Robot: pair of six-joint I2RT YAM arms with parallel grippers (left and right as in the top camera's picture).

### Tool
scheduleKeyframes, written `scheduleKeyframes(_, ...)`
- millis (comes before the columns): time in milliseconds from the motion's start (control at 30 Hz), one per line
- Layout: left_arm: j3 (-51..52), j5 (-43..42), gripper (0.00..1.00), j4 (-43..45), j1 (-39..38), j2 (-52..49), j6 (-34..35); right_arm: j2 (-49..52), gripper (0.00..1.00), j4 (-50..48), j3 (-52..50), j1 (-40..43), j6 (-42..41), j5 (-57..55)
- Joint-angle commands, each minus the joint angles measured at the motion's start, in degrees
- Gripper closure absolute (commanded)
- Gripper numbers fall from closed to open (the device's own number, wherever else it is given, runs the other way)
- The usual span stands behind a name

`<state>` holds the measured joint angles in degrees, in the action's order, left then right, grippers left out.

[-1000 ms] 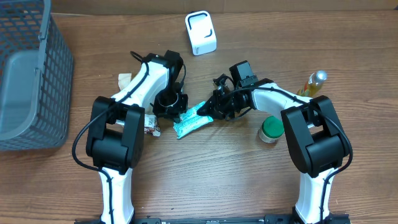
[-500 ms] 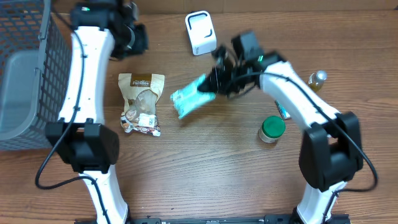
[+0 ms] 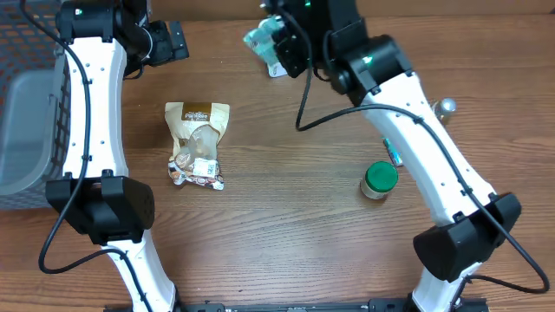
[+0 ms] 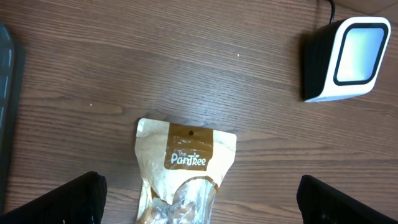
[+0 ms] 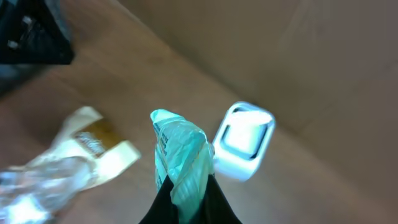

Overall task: Scan the item barcode
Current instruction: 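Lift the teal wipes pack and hold it at the white scanner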

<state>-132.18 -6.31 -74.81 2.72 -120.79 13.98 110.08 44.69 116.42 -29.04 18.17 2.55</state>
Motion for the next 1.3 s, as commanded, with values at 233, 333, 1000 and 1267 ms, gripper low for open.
scheduleKeyframes(233, -1.05, 0.79, 0.00, 0.02, -0.11, 1.07, 0.17, 12.63, 0.96, -16.57, 0.81, -2.05, 22.84, -20.22)
scheduleKeyframes(333, -1.05, 0.79, 0.00, 0.02, -0.11, 1.07, 0.17, 18.75, 0.96, -26.40, 0.81, -1.97, 28.76, -27.80)
scheduleKeyframes(1000, -1.05, 0.79, 0.00, 0.02, -0.11, 1.07, 0.17, 22.84, 0.96, -33.83, -0.22, 0.20, 31.85, -26.51)
scheduleKeyframes(1267, -1.05, 0.76, 0.00, 0.02, -0.11, 1.07, 0.20, 23.26, 0.96, -31.23, -0.61, 0.17, 31.82, -23.74)
